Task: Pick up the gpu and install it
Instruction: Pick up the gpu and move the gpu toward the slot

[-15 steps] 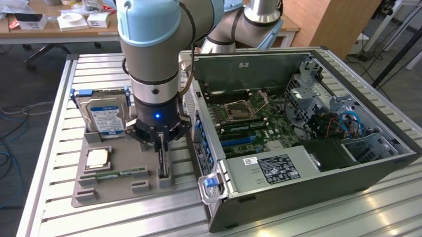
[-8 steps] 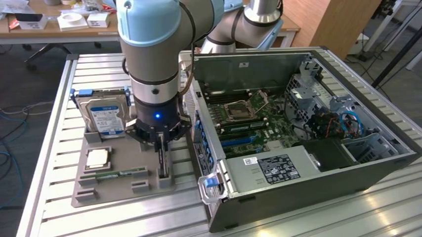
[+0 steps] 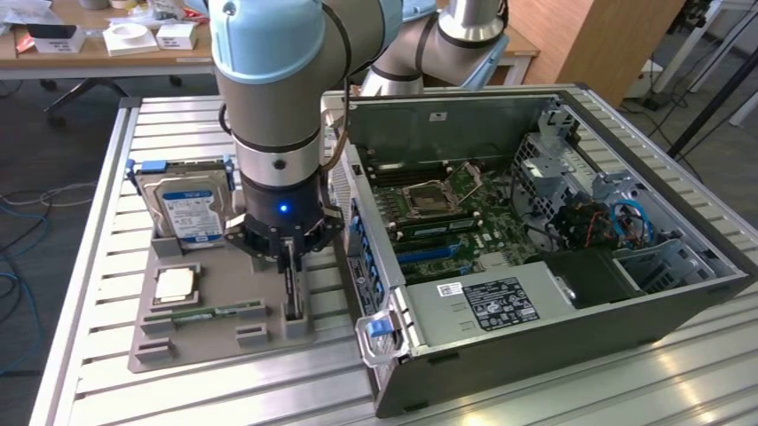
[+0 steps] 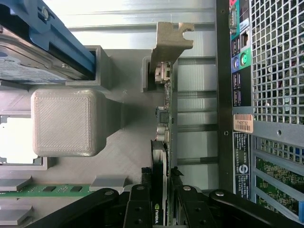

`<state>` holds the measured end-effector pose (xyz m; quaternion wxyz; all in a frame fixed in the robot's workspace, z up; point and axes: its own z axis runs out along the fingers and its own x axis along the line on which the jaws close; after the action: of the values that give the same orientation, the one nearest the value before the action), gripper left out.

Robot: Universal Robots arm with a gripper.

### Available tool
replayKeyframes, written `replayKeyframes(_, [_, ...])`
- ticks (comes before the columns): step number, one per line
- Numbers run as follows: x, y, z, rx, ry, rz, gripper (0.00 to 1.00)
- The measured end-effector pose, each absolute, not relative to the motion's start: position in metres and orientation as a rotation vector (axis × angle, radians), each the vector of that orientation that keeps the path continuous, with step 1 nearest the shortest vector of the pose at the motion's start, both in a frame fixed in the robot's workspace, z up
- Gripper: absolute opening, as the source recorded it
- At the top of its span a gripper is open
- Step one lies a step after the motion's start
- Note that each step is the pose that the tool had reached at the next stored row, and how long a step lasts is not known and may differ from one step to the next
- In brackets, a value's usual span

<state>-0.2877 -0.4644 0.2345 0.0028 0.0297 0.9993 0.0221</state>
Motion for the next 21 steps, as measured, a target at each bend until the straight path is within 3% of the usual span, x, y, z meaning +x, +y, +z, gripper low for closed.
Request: replayKeyframes(21, [-0.288, -0.465, 0.277, 0.093, 3.134, 0.069, 0.26])
